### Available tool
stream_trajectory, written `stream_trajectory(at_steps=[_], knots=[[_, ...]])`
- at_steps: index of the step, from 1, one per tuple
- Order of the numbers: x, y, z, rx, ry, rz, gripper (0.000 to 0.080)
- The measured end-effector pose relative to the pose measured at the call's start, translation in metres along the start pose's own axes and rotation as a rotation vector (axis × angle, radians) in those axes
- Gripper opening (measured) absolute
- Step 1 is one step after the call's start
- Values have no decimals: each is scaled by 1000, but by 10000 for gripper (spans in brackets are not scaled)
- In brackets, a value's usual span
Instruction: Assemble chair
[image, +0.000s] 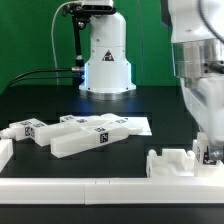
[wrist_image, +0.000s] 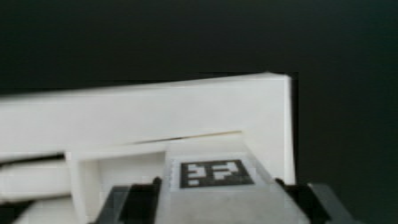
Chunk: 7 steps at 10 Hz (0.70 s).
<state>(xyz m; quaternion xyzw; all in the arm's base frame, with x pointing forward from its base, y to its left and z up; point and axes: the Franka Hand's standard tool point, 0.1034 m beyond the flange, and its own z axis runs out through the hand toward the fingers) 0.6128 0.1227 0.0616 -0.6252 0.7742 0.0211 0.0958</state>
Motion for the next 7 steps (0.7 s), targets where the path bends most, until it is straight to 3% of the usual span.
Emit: stream_trajectory(at_steps=[3, 4, 6, 7], knots=[[1, -1, 0, 7, -1, 64, 290], [2, 0, 1, 6, -1, 64, 369], [1, -1, 0, 6, -1, 58, 605], [1, -2, -10, 8, -9, 9, 640]])
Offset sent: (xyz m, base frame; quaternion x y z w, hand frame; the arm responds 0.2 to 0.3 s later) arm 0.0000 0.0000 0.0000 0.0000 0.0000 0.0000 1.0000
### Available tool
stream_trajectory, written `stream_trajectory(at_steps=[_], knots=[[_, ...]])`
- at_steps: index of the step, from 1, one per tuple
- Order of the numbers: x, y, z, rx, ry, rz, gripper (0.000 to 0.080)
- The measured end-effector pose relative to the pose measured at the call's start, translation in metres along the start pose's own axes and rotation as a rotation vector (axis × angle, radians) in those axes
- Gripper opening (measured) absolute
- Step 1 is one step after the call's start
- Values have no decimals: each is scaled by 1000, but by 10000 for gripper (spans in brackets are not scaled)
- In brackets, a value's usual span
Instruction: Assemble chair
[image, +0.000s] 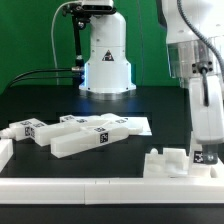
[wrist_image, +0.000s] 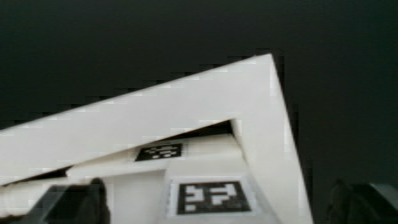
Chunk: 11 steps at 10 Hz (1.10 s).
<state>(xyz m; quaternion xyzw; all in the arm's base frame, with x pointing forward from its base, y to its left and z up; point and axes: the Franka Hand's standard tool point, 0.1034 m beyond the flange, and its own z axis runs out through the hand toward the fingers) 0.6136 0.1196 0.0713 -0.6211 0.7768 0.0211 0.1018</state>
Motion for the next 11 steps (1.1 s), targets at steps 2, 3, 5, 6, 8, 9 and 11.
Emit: stream_trajectory(at_steps=[2, 3, 5, 6, 8, 9, 11], knots=[[15, -8, -26, 43, -23, -33, 647], [14, -10, -32, 46, -27, -33, 647], [14, -7, -27, 39, -23, -37, 649], [14, -7, -27, 39, -23, -37, 649], [20, -6, -27, 39, -26, -73, 649], [39, -4, -31, 40, -35, -93, 649], [74, 9, -45, 12, -73, -126, 649]])
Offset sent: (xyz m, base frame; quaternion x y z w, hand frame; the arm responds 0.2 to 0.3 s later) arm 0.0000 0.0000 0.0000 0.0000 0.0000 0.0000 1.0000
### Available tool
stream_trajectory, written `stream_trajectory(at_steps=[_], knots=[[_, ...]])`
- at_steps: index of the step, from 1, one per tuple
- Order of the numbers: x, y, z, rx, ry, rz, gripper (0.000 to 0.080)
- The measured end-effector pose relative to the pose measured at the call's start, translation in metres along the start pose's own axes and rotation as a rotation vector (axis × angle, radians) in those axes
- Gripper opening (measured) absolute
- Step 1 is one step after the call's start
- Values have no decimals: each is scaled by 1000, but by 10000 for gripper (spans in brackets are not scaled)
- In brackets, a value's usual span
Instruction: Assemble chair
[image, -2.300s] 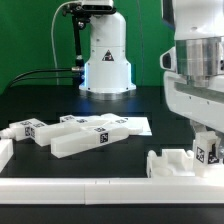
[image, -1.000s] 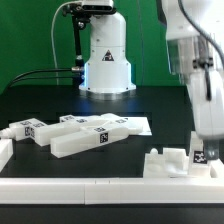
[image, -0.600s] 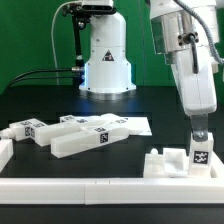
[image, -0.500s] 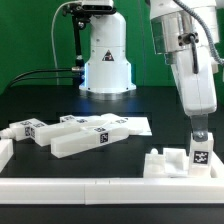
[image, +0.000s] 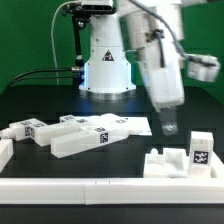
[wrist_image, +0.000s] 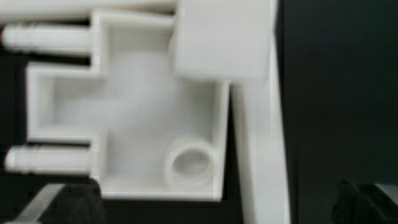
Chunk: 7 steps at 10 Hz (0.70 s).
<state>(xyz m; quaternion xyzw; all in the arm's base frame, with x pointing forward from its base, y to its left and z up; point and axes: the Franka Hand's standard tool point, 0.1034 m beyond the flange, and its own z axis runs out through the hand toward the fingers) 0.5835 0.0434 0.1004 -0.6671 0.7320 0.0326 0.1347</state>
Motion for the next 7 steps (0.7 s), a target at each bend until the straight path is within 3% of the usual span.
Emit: stream_trajectory(at_steps=[1, 5, 7], knots=[[3, 6, 0, -23, -11, 13, 649], [1, 5, 4, -20, -3, -5, 649], [26, 17, -2, -40, -6, -123, 649]])
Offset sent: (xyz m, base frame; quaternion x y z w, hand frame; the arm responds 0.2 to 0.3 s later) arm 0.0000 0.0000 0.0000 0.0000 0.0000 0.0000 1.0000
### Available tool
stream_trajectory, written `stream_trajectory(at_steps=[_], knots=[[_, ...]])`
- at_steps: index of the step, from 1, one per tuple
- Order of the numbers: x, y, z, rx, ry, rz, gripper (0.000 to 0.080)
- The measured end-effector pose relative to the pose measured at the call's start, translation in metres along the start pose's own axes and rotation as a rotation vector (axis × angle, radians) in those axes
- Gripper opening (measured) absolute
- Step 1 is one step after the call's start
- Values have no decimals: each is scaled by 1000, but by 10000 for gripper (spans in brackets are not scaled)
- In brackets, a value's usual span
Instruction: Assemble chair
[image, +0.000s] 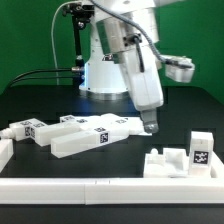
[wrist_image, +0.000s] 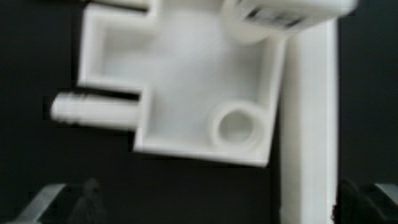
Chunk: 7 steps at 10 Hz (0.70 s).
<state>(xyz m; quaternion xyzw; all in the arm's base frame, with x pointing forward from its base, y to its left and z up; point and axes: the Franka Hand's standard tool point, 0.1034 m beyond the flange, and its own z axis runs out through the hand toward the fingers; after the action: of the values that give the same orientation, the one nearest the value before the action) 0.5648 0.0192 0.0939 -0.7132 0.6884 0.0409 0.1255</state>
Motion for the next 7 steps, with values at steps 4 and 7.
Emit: stream_trajectory(at_steps=[4, 7], knots=[[32, 19, -25, 6, 4, -50, 649], [35, 22, -21, -3, 7, -66, 649]])
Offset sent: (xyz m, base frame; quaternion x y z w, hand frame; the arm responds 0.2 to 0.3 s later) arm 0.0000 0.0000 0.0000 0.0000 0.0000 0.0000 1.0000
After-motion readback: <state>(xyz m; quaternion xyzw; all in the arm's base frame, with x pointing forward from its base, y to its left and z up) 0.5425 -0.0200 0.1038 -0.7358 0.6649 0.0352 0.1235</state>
